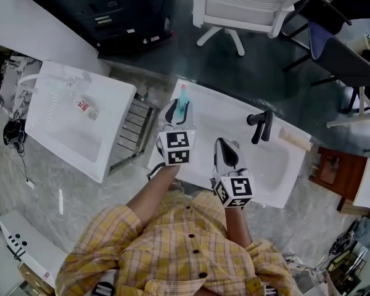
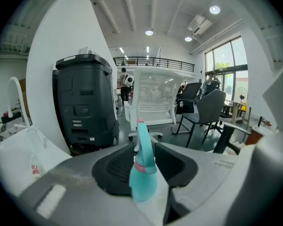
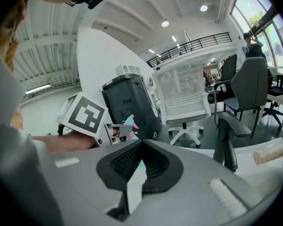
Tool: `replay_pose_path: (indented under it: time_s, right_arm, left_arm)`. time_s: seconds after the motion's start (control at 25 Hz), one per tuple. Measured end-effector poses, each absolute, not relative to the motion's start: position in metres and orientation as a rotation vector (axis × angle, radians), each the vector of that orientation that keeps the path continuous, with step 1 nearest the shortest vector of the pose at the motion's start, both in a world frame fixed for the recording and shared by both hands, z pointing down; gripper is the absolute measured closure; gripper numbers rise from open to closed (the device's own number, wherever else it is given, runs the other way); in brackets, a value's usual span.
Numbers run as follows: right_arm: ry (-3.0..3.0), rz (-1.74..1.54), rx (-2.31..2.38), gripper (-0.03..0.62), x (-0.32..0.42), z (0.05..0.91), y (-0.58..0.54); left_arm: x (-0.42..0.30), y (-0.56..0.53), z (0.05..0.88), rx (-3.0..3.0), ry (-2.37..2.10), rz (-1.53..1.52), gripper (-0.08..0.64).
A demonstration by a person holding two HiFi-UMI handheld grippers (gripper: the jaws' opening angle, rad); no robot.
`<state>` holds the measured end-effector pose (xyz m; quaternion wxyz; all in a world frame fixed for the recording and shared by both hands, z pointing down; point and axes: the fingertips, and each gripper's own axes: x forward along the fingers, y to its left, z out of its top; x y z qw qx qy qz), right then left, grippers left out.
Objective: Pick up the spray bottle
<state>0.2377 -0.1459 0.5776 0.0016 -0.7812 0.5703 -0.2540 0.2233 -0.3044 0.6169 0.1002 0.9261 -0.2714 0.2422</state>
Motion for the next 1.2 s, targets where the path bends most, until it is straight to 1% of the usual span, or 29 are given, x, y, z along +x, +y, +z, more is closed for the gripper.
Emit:
replay_pose_path:
  time_s: [0.08, 0.16, 0.68, 1.2]
  right_arm:
    - [1.787, -0.796, -2.454, 0.592, 0.238, 0.577, -0.145]
    - [1.785, -0.792, -2.456, 0.592, 0.238, 0.577, -0.144]
    - [1.756, -0.758, -2.468, 0.592, 0.236, 0.566, -0.135]
    - [1.762, -0.671, -2.479, 0.592, 0.217, 0.541, -0.128]
  left_arm:
    - [0.223, -0.306, 0.620, 2.728, -0.814, 0.722, 0.443]
    - [0.223, -0.309, 0.620, 2.732, -0.828, 0.723, 0.479]
    - [0.212, -0.301, 0.613, 2.776, -0.782, 0.728, 0.474]
    - [0.189, -0.287, 0.572, 2.827, -0.753, 0.619, 0.474]
